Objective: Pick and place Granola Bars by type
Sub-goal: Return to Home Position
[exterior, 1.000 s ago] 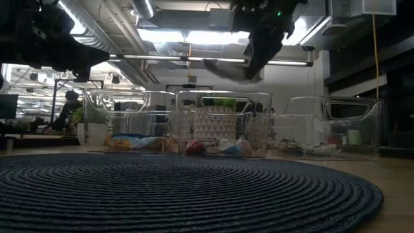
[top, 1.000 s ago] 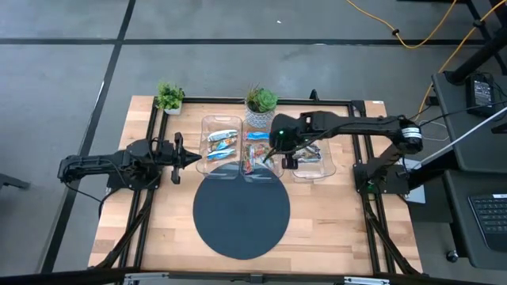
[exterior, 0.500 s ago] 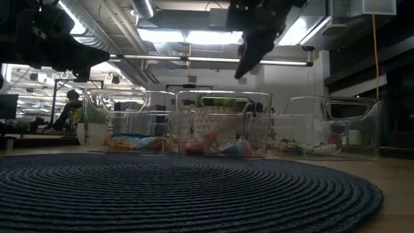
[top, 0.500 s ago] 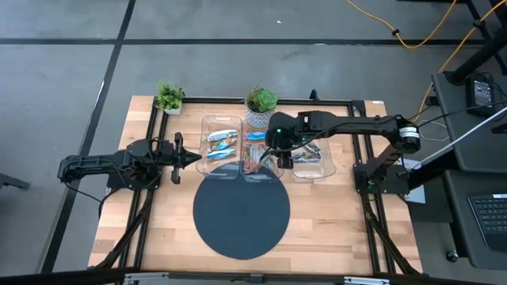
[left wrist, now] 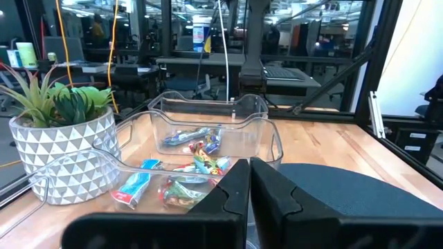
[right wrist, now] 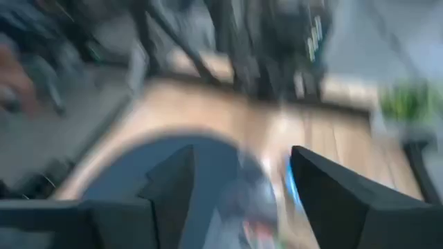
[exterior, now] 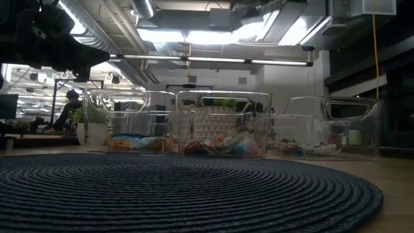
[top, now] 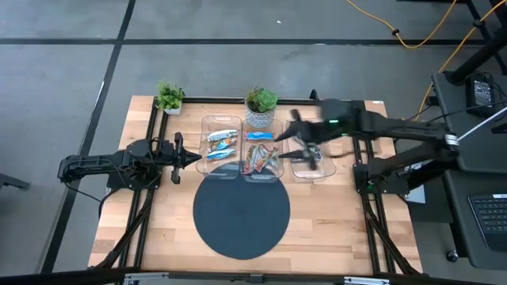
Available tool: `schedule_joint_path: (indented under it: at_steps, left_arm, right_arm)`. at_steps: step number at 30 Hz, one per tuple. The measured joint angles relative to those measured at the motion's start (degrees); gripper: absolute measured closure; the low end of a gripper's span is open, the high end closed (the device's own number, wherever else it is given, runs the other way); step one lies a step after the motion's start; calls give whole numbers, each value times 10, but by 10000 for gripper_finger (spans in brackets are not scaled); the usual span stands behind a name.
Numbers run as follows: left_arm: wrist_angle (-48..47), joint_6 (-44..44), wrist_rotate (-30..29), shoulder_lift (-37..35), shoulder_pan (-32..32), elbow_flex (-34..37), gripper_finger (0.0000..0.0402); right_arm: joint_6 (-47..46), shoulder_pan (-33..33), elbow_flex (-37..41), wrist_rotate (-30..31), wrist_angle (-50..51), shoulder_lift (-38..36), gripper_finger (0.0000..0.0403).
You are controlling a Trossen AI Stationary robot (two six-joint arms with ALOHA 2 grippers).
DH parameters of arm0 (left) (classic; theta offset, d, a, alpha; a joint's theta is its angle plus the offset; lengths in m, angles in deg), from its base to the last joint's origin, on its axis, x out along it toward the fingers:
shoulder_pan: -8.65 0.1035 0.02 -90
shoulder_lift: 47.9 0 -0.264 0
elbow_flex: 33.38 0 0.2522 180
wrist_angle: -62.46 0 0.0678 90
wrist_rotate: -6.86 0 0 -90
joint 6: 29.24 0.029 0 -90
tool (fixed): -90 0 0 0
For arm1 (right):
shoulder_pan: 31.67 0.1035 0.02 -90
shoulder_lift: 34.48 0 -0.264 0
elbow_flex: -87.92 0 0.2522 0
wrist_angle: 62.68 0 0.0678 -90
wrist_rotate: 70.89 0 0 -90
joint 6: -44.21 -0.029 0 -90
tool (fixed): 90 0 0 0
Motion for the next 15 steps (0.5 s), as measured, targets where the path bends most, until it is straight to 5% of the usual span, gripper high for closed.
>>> schedule_joint_path:
  at_steps: [5,10,15]
  left_arm:
    - [0,0,0,0,0,0,397]
    - [0,0,0,0,0,0,400]
    - [0,0,0,0,0,0,395]
  right_arm:
    - [-54,-8,180,-65,-206,-171,216]
    - [-126,-10,384,17,-300,-364,268]
    - [-180,-5,537,26,-386,-527,305]
